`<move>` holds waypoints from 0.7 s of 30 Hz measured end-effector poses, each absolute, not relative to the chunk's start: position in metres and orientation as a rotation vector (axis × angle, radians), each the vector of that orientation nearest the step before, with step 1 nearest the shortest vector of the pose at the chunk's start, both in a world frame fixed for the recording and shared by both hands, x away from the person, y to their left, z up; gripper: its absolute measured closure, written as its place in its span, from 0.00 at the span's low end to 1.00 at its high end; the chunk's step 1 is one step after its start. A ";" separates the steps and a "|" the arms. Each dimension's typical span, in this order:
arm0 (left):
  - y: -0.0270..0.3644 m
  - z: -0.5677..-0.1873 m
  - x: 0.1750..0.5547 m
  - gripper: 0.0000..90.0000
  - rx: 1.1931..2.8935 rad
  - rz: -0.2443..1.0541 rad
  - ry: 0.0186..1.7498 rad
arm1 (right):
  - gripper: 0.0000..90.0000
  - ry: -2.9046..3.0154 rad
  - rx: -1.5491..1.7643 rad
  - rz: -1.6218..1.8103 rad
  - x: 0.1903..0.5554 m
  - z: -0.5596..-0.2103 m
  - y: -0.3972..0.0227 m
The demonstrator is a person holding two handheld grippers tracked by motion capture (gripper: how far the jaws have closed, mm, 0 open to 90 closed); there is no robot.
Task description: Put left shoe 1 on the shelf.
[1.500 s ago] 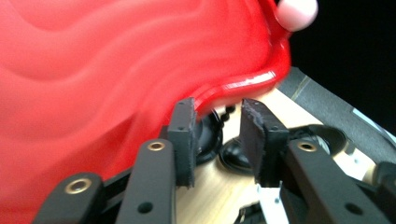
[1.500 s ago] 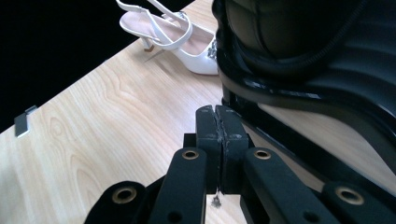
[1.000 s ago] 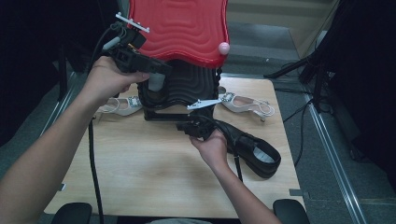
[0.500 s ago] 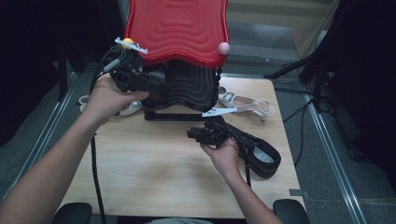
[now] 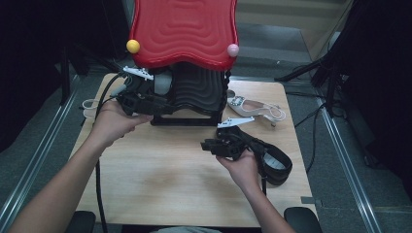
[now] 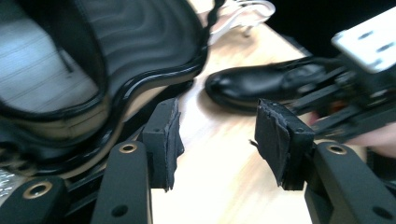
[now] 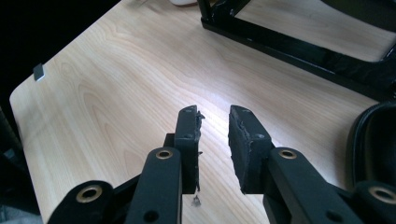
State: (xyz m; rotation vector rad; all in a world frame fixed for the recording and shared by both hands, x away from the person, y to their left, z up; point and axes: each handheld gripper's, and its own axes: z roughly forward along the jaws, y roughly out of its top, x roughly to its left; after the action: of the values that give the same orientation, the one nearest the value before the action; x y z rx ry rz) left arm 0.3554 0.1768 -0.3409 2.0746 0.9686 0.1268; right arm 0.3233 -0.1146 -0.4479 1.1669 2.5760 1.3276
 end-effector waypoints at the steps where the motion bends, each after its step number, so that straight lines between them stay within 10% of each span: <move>1: 0.178 -0.344 0.356 0.56 2.069 0.113 0.969 | 0.82 2.574 1.167 1.324 0.322 -0.448 -0.116; 21: 0.176 -0.409 0.335 0.55 2.077 0.051 1.013 | 0.76 2.566 1.220 1.281 0.306 -0.456 -0.169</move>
State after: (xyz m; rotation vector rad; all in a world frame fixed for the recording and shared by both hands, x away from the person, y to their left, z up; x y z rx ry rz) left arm 0.3354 0.1764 -0.4092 2.0769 1.0134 0.0512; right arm 0.3059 -0.1690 -0.4556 1.2196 2.5657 1.2812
